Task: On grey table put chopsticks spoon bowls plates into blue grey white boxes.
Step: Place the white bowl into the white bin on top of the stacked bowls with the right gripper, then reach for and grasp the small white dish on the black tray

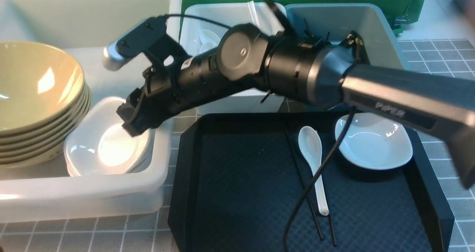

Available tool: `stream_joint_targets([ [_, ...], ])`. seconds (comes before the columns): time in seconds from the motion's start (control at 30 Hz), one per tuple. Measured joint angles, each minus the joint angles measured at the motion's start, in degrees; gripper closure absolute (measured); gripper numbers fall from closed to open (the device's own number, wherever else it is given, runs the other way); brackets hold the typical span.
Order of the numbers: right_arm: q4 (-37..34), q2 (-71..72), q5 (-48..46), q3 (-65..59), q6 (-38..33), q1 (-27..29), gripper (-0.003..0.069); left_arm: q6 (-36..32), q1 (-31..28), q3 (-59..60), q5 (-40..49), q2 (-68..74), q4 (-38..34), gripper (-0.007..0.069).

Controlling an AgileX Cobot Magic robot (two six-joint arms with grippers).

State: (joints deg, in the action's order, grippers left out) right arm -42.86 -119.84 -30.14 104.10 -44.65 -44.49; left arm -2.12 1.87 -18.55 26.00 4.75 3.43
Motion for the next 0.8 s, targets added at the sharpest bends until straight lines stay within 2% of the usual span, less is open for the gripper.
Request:
stream_joint_targets([
  [0.1,3.67,5.7,-3.44,0.0,1.16,1.93,0.026,0.0,0.0,0.0,0.06,0.0,0.0,0.0636],
  [0.23,19.2,15.84,-11.37,0.17,11.19,6.77,0.0251,0.0,0.0,0.0,0.0,0.0,0.0,0.0636],
  [0.27,20.32,16.32,-11.94,0.17,12.05,7.04,0.0251,0.0,0.0,0.0,0.0,0.0,0.0,0.0636],
  [0.33,34.75,21.52,-19.77,-1.5,23.68,11.53,0.0251,0.0,0.0,0.0,0.0,0.0,0.0,0.0636],
  [0.37,37.94,22.42,-21.35,-2.96,26.53,12.86,0.0251,0.0,0.0,0.0,0.0,0.0,0.0,0.0636],
  [0.43,42.86,24.89,-24.78,-9.62,31.49,19.15,0.025,0.0,0.0,0.0,0.0,0.0,0.0,0.0636],
  [0.53,44.41,25.63,-24.51,-17.44,34.7,23.71,0.0246,0.0,0.0,0.0,0.0,0.0,0.0,0.0636],
  [0.57,44.87,25.64,-22.45,-25.77,38.22,27.44,0.0242,0.0,0.0,0.0,-0.05,0.0,0.0,0.0636],
  [0.63,44.28,25.51,-18.5,-35.05,41.38,30.82,0.0233,0.0,0.0,0.0,-0.05,0.0,0.0,0.0636],
  [0.8,42.55,25.28,-8.44,-45.02,44.2,34.56,0.0214,0.0,0.0,0.07,-0.18,0.0,0.05,0.0636],
])
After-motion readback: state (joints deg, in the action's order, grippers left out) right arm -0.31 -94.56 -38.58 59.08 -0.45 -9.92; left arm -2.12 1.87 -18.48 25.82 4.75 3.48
